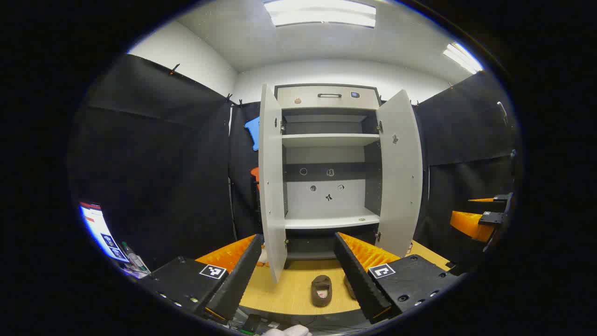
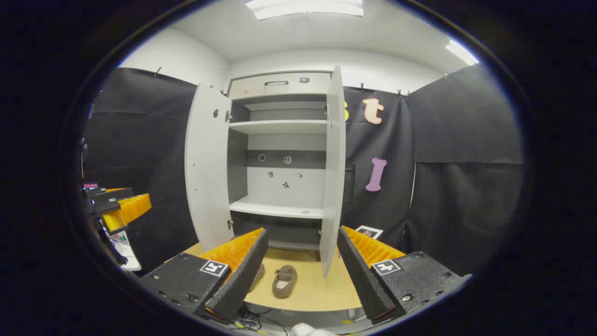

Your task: Grab one shoe with the right hand and put it into the shoe cabinet, grab the other shoe with the left hand and put it into the shoe cabinet; then close the right door with the right hand and the left door with the left hand.

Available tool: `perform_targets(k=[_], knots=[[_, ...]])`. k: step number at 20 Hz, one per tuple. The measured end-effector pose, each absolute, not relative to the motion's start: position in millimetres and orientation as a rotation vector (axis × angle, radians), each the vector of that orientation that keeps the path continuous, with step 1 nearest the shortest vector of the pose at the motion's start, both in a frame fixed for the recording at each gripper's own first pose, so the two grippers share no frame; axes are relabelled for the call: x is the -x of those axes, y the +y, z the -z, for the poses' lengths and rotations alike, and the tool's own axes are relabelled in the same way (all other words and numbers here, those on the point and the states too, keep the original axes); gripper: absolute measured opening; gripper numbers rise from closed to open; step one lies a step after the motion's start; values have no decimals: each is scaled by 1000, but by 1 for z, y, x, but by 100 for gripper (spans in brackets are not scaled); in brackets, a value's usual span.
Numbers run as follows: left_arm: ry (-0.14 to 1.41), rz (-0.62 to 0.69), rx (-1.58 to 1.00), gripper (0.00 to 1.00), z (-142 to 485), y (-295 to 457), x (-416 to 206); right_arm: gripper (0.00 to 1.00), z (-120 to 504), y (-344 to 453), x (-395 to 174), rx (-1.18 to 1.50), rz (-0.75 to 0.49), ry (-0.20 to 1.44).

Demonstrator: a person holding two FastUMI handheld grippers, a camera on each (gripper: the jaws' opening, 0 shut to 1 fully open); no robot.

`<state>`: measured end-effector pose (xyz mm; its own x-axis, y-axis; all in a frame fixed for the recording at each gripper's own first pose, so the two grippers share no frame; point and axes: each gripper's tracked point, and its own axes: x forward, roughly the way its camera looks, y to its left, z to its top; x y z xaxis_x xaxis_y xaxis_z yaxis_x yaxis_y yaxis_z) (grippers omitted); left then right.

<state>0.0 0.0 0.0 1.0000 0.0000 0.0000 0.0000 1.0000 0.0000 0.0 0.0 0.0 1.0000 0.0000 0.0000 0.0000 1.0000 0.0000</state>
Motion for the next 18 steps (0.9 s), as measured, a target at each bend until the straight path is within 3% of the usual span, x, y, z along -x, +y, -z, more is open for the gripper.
perform_targets(k=[11,18], knots=[[22,-16,0,95,12,14,2,98,17,12,-14,20,-12,52],[38,-30,11,95,20,17,-2,97,129,49,-74,59,-107,313]])
